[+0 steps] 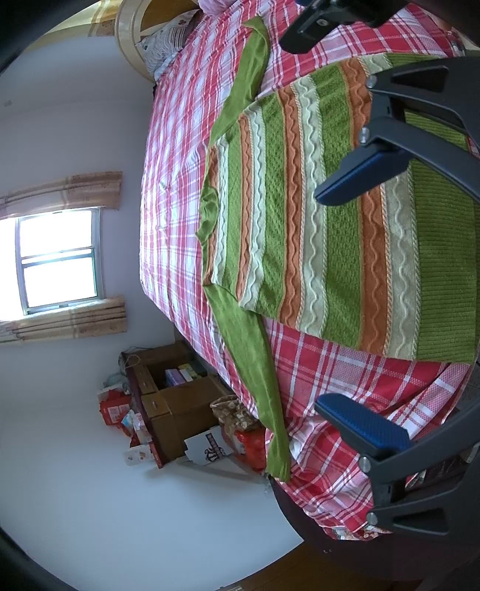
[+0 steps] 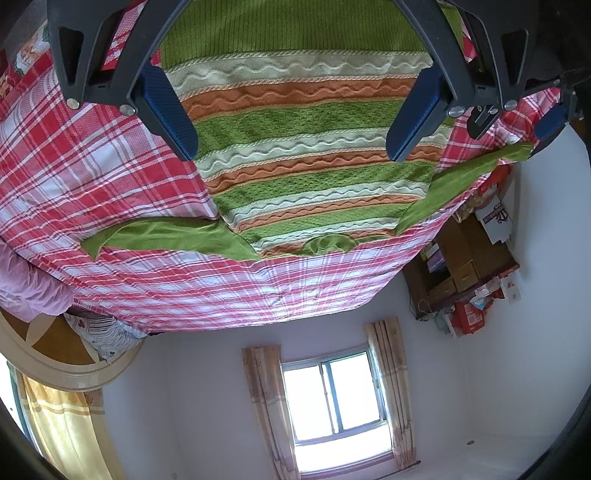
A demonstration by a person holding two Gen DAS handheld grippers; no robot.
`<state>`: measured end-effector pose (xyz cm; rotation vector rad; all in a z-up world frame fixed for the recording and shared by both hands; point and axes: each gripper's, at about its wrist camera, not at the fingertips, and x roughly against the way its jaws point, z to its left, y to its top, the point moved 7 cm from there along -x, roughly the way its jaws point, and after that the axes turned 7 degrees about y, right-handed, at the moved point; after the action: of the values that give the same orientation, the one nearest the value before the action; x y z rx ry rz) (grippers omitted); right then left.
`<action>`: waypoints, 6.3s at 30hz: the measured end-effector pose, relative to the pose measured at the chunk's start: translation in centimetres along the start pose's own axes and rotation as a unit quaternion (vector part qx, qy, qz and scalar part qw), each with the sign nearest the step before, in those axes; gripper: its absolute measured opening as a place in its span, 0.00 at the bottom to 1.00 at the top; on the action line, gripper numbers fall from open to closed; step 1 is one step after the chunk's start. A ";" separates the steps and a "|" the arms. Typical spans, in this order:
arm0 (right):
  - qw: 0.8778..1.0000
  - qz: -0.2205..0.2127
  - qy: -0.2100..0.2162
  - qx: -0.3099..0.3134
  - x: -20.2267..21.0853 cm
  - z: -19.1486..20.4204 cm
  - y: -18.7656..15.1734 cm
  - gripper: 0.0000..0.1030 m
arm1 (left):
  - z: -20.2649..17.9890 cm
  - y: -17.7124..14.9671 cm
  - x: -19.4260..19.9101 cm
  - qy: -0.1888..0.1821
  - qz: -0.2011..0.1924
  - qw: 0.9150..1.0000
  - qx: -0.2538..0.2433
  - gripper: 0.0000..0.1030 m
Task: Fold small clothes
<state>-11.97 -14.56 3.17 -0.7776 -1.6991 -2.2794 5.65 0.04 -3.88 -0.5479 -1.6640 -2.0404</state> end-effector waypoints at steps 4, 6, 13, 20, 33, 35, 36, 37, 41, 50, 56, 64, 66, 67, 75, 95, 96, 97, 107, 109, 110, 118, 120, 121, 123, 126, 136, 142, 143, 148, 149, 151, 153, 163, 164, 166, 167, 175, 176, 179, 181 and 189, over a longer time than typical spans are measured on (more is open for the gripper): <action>1.000 0.000 -0.001 -0.001 0.1 0.0 0.1 0.99 | 0.1 0.0 0.0 0.000 -0.001 1.000 0.000 1.00; 1.000 0.000 -0.001 0.000 0.0 0.0 0.0 0.99 | 0.1 0.0 0.0 0.000 -0.001 1.000 0.000 1.00; 1.000 0.001 0.000 -0.001 0.0 0.0 0.0 0.99 | 0.1 -0.1 0.0 -0.001 -0.001 1.000 0.000 1.00; 1.000 0.001 0.000 -0.001 -0.1 0.1 0.0 0.99 | 0.1 -0.1 0.0 -0.001 -0.001 1.000 0.000 1.00; 1.000 0.005 0.002 -0.003 -0.2 0.2 -0.3 0.99 | 0.1 -0.5 -0.2 -0.001 0.002 1.000 0.001 1.00; 1.000 0.005 0.002 -0.003 -0.2 0.3 -0.4 0.99 | 0.1 -0.5 -0.2 -0.001 0.002 1.000 0.001 1.00; 1.000 0.005 0.002 -0.004 -0.2 0.3 -0.4 0.99 | 0.1 -0.5 -0.2 -0.001 0.002 1.000 0.001 1.00; 1.000 0.006 0.002 -0.004 -0.3 0.2 -0.5 0.99 | 0.1 -0.5 -0.2 -0.002 0.002 1.000 0.001 1.00; 1.000 0.007 0.003 -0.005 -0.3 0.3 -0.5 0.99 | 0.1 -0.5 -0.2 -0.001 0.002 1.000 0.002 1.00; 1.000 0.007 0.003 -0.005 -0.3 0.3 -0.6 0.99 | 0.2 -0.4 -0.2 -0.002 0.003 1.000 0.001 1.00; 1.000 0.008 0.003 -0.006 -0.3 0.2 -0.5 0.99 | 0.1 -0.7 -0.3 -0.002 0.004 1.000 0.001 1.00; 1.000 0.013 0.002 -0.011 -1.2 -0.5 -1.1 0.99 | -1.1 -1.5 -1.7 -0.002 0.017 1.000 -0.005 1.00; 1.000 0.009 -0.002 -0.014 -1.5 -1.1 -1.0 0.99 | -1.5 -1.6 -2.5 -0.003 0.022 1.000 -0.008 1.00; 1.000 0.006 -0.007 -0.014 -1.8 -1.5 -0.9 0.99 | -1.4 -1.3 -2.8 -0.005 0.024 1.000 -0.008 1.00; 0.999 0.007 -0.044 -0.025 -5.0 -6.6 0.9 0.99 | -3.3 -0.5 -6.4 -0.043 0.032 0.998 -0.017 1.00; 0.942 -0.020 -0.161 -0.293 -11.6 -40.2 11.0 0.65 | -1.1 2.4 -19.8 0.014 0.055 0.997 0.051 1.00; 0.941 -0.015 -0.162 -0.298 -12.2 -41.2 11.3 0.65 | -1.1 1.9 -20.4 0.017 0.062 0.996 0.057 1.00; 0.937 -0.006 -0.170 -0.304 -13.1 -42.1 11.4 0.65 | -1.2 1.5 -20.8 0.019 0.067 0.996 0.060 1.00; 0.929 0.079 -0.209 -0.296 -20.3 -46.1 8.7 0.65 | -1.6 -0.5 -22.4 -0.005 0.111 0.991 0.072 1.00; 0.933 0.082 -0.218 -0.276 -20.1 -46.1 8.7 0.41 | -1.6 -0.6 -22.2 -0.005 0.108 0.991 0.072 1.00; 0.929 0.082 -0.230 -0.277 -19.6 -46.5 8.3 0.30 | -1.7 -0.5 -22.1 -0.003 0.107 0.992 0.070 1.00; 0.915 0.030 -0.120 -0.383 -16.8 -48.5 6.2 0.07 | -1.9 -0.4 -22.4 -0.006 0.101 0.992 0.073 1.00; 0.920 0.023 -0.111 -0.374 -16.0 -47.2 7.2 0.07 | -1.7 -0.3 -22.5 -0.009 0.100 0.992 0.076 1.00; 0.924 0.016 -0.101 -0.367 -15.5 -46.2 8.0 0.07 | -1.6 -0.3 -22.5 -0.010 0.099 0.992 0.077 1.00; 0.938 0.000 -0.078 -0.337 -14.6 -43.3 10.5 0.07 | -1.6 -0.3 -22.4 -0.013 0.097 0.992 0.079 1.00; 0.955 -0.009 -0.038 -0.294 -14.0 -37.5 13.9 0.07 | -1.6 -0.3 -22.4 -0.014 0.095 0.992 0.080 1.00; 0.973 0.032 0.119 -0.194 -18.1 -15.6 18.4 0.07 | -1.2 -0.4 -22.3 -0.031 0.083 0.992 0.091 1.00; 0.969 0.082 0.193 -0.135 -23.5 -2.7 16.3 0.07 | -1.0 -0.3 -22.2 -0.044 0.075 0.991 0.103 1.00; 0.965 0.095 0.206 -0.132 -24.6 -0.8 15.6 0.07 | -1.0 -0.3 -22.3 -0.046 0.073 0.991 0.105 1.00; 0.953 0.148 0.243 -0.104 -30.0 6.3 12.3 0.07 | -0.7 -0.3 -22.1 -0.059 0.067 0.989 0.117 1.00; 0.950 0.157 0.249 -0.102 -30.9 7.5 11.6 0.07 | -0.6 -0.4 -22.1 -0.061 0.065 0.989 0.119 1.00; 0.945 0.176 0.258 -0.095 -32.6 9.6 10.1 0.07 | -0.6 -0.3 -22.1 -0.066 0.062 0.988 0.123 1.00; 0.942 0.189 0.264 -0.085 -34.1 11.4 8.8 0.07 | -0.5 -0.3 -22.1 -0.069 0.060 0.988 0.126 1.00; 0.904 0.262 0.331 -0.065 -39.8 16.5 3.7 0.48 | -0.2 -0.4 -21.9 -0.082 0.052 0.986 0.137 1.00; 0.898 0.264 0.345 -0.071 -39.6 16.9 3.4 0.52 | -0.2 -0.4 -21.9 -0.082 0.052 0.986 0.137 1.00; 0.885 0.261 0.377 -0.078 -38.9 17.6 3.6 0.53 | -0.2 -0.4 -21.9 -0.082 0.052 0.986 0.137 1.00; 0.881 0.259 0.389 -0.073 -38.5 17.9 3.8 0.53 | -0.2 -0.4 -21.9 -0.081 0.052 0.986 0.136 1.00; 0.939 0.190 0.287 0.017 -35.7 12.3 4.9 0.45 | -0.3 -0.4 -21.9 -0.076 0.053 0.987 0.132 1.00; 0.939 0.198 0.282 0.010 -35.9 11.5 4.4 0.45 | -0.3 -0.4 -21.9 -0.075 0.053 0.987 0.131 1.00; 0.936 0.223 0.272 -0.008 -36.7 10.3 2.8 0.45 | -0.4 -0.4 -22.0 -0.072 0.055 0.988 0.128 1.00; 0.936 0.229 0.268 -0.002 -37.4 9.9 1.9 0.45 | -0.5 -0.3 -22.1 -0.069 0.058 0.988 0.125 1.00; 0.977 0.130 0.166 0.013 -33.2 2.5 8.0 0.45 | -0.8 -0.3 -22.1 -0.055 0.063 0.990 0.113 1.00</action>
<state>20.37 -19.85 -6.83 -0.5385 -1.3863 -2.0656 23.56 1.34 -16.76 -0.6773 -1.8456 -1.7323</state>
